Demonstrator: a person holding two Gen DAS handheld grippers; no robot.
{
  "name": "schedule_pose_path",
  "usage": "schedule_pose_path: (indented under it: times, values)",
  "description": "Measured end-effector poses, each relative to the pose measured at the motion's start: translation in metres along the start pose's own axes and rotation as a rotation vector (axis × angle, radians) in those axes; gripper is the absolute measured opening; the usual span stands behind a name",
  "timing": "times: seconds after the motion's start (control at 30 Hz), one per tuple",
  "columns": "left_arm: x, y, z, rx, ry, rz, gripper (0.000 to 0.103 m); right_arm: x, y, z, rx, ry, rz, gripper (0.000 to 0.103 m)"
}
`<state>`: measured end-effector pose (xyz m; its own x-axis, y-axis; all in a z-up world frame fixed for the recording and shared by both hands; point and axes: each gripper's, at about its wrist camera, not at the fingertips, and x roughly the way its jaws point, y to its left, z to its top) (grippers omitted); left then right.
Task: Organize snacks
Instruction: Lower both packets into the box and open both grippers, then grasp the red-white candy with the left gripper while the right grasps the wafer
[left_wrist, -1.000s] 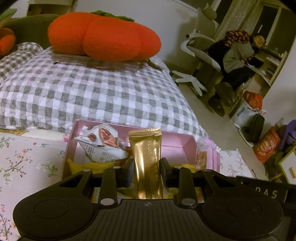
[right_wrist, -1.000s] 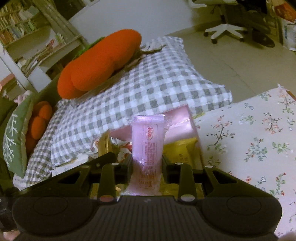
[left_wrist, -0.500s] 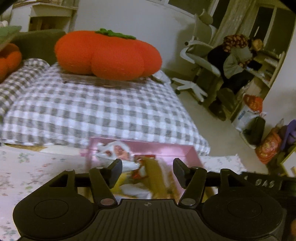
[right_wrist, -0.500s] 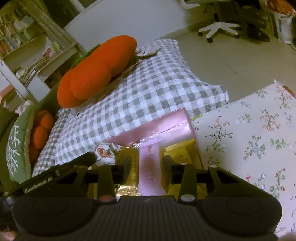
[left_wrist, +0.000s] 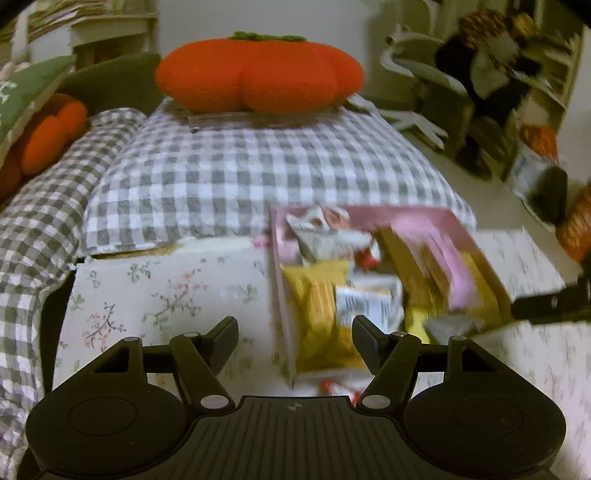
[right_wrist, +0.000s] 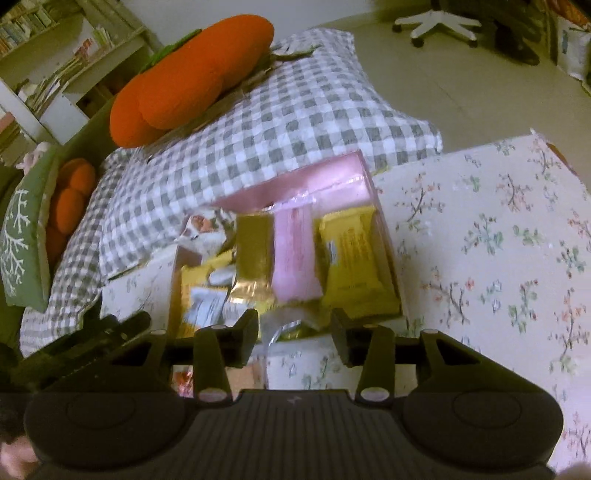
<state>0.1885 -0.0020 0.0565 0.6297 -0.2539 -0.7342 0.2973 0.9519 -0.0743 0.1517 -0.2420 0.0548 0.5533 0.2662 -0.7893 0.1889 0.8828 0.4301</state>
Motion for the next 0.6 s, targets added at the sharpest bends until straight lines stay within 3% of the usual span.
schedule_pose_path:
  times: [0.1, 0.3, 0.6]
  values:
    - [-0.008, -0.012, -0.008, 0.059, 0.006, 0.027, 0.069, -0.003, 0.006, -0.007, -0.016, 0.016, -0.015, 0.042]
    - [-0.016, -0.024, -0.024, 0.077, 0.033, 0.063, 0.069, -0.002, 0.029, -0.027, -0.075, 0.05, -0.021, 0.047]
    - [-0.019, -0.026, -0.041, 0.105, 0.064, 0.093, 0.069, 0.012, 0.044, -0.047, -0.17, 0.126, -0.058, 0.062]
